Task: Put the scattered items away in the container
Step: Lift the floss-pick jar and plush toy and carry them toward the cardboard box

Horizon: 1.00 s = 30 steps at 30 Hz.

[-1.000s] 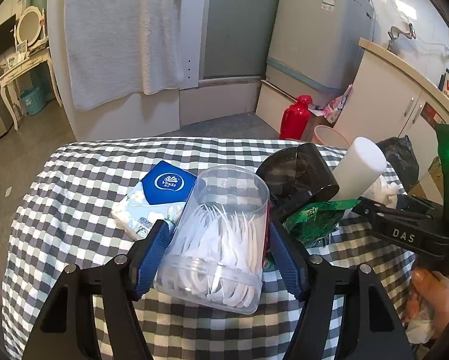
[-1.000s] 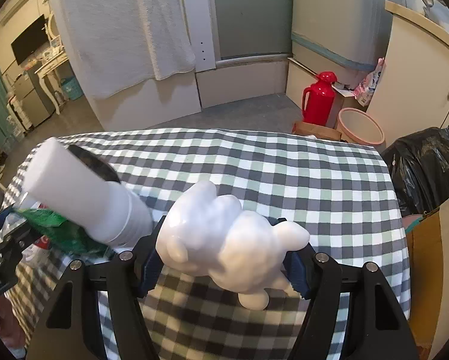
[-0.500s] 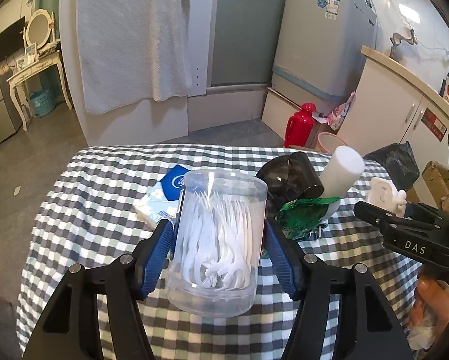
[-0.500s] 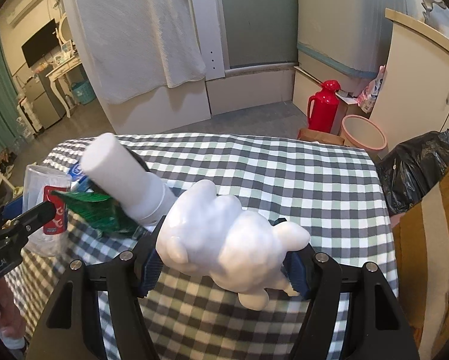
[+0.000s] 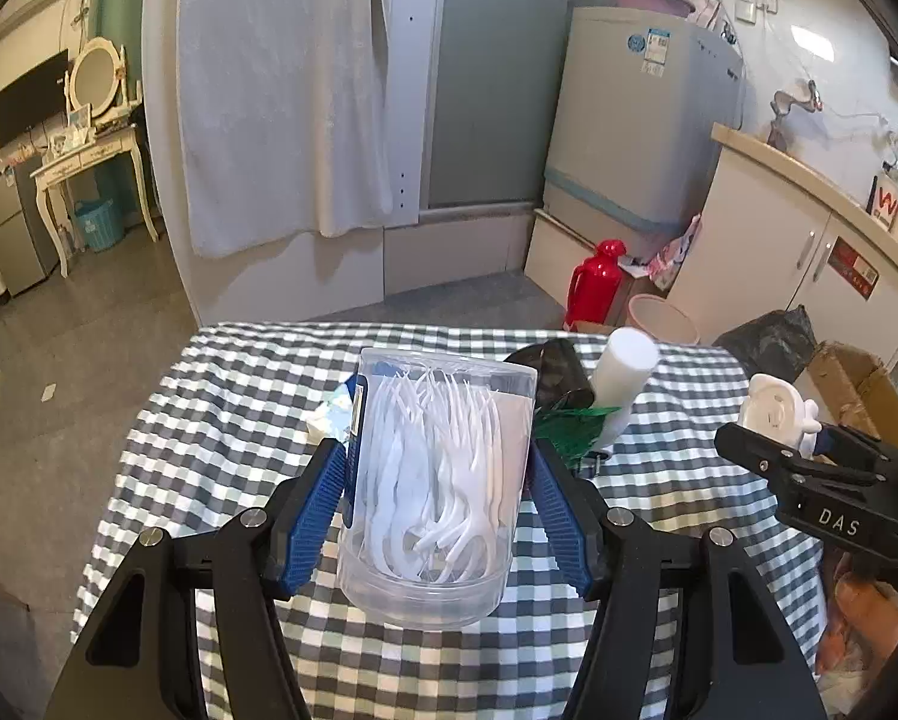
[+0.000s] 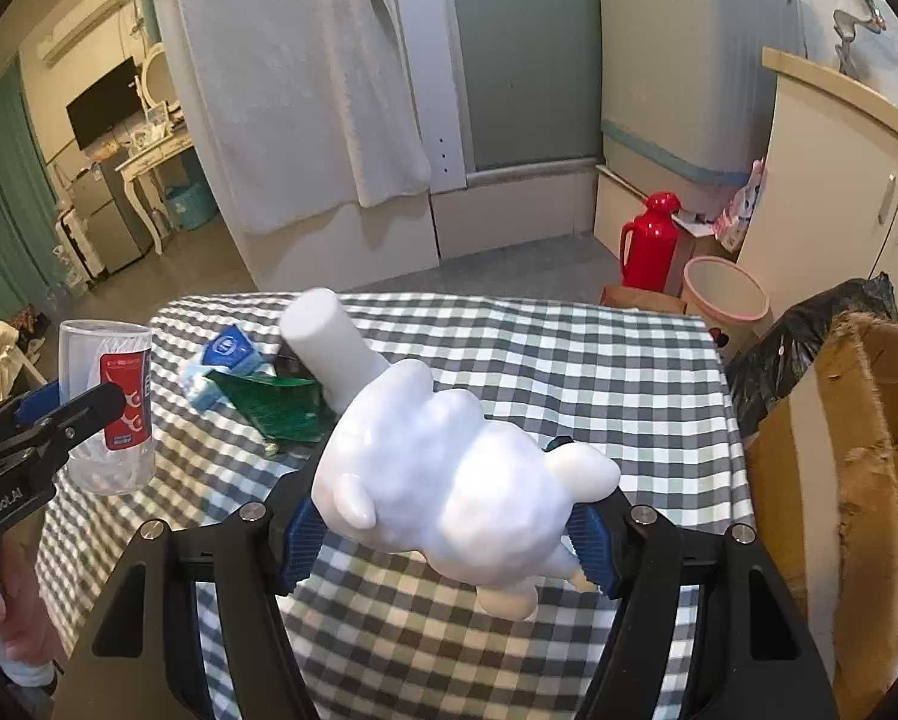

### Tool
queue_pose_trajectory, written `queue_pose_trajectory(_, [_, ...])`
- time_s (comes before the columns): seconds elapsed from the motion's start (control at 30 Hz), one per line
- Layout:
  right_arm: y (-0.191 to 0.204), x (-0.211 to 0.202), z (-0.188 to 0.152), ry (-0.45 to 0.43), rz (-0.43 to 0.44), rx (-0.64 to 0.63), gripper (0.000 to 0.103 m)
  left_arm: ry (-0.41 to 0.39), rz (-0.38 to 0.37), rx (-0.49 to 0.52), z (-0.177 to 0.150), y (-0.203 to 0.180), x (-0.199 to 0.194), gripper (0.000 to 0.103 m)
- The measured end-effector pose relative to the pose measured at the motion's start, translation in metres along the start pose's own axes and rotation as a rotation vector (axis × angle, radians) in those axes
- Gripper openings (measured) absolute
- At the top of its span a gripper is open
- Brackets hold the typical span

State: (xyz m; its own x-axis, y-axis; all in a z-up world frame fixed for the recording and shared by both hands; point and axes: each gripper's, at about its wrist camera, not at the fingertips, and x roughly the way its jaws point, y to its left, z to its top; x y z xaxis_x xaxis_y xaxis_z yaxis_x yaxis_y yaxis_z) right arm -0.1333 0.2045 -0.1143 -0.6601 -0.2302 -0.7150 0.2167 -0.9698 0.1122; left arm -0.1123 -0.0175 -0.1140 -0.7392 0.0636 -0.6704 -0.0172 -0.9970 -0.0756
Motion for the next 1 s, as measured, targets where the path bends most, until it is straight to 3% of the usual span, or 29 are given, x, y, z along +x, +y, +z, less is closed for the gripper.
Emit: queue_pose_trajectory(1.0, [0.027, -0.149, -0.02, -0.194, 0.001, -0.036, 0.068, -0.21, -0.016, 0.018, 0.01, -0.03, -0.134, 0.064])
